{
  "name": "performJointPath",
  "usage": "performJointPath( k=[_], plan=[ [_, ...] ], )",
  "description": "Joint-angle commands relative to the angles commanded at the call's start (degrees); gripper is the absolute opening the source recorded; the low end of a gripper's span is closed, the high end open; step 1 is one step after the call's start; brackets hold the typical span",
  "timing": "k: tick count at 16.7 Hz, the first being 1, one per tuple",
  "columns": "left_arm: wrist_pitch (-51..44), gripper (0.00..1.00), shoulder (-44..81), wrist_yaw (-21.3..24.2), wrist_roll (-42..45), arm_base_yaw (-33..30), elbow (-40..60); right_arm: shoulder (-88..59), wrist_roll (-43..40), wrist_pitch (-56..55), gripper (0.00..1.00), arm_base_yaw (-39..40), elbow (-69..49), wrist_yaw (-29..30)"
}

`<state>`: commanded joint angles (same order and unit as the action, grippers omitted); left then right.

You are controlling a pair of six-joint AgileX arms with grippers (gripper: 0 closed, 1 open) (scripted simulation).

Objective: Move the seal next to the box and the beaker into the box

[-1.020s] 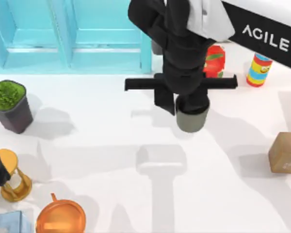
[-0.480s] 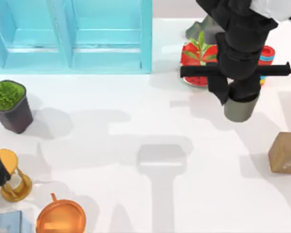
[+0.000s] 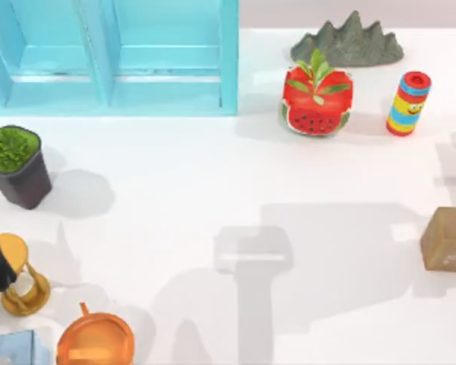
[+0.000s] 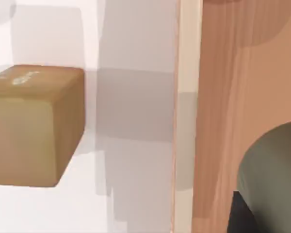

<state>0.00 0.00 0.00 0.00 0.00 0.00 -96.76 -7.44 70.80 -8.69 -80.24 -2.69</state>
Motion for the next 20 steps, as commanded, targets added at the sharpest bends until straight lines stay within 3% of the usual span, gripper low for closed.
performJointPath(
  k=[4, 7, 15, 20],
  plan=[
    [0.0, 1.0, 0.0, 0.0, 0.0, 0.0, 0.0, 9.8, -16.0, -2.2, 0.0, -15.3, 12.5, -1.6],
    [0.0, 1.0, 0.0, 0.0, 0.0, 0.0, 0.0, 14.4, -22.4, -3.1, 0.0, -21.6, 18.5, -1.8],
    [0.0, 1.0, 0.0, 0.0, 0.0, 0.0, 0.0, 15.1, -23.5, -4.1, 0.0, -22.9, 18.9, -2.3],
    [0.0, 1.0, 0.0, 0.0, 0.0, 0.0, 0.0, 14.2, -23.6, -14.9, 0.0, -25.0, 16.8, -6.4]
  ],
)
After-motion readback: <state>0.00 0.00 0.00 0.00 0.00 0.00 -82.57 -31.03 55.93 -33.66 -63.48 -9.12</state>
